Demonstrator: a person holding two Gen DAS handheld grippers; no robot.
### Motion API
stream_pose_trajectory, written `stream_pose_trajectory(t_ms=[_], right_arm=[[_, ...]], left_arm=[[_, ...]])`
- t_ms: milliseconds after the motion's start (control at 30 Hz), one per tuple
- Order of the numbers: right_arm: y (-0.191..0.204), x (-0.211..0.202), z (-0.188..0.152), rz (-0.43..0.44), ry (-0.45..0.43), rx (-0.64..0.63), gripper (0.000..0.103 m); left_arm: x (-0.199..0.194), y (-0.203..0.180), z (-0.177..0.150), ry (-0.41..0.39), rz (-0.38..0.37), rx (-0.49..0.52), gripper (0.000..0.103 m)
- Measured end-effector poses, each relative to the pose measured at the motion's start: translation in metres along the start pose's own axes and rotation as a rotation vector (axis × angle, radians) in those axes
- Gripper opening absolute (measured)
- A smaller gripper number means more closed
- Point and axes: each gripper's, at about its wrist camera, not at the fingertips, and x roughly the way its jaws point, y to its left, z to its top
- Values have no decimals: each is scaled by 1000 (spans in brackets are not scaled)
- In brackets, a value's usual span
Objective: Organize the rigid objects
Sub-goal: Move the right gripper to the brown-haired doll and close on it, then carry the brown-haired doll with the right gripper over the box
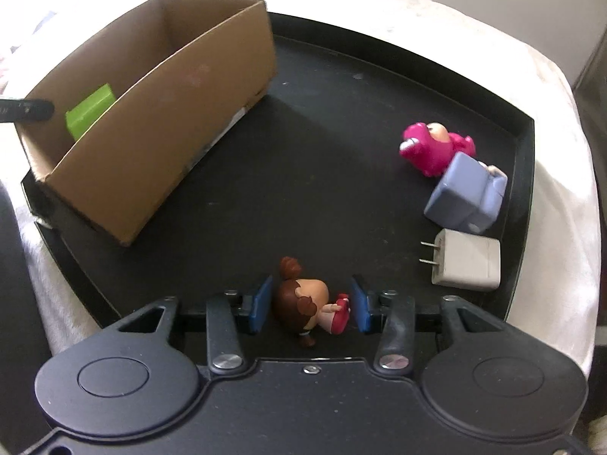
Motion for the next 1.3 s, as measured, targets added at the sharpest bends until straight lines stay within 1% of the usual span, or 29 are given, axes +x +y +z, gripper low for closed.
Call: stream_pose_trajectory(t_ms=[300, 867, 1300], right_arm=[[12, -17, 16, -3, -35, -47, 43], [40, -54, 83, -20, -149, -186, 44], [70, -58, 119, -18, -191, -311, 44]], left_arm=[[0, 2, 1, -1, -4, 0, 13], [0, 2, 1, 0, -15, -5, 12], [0, 3, 1, -1, -17, -7, 12]])
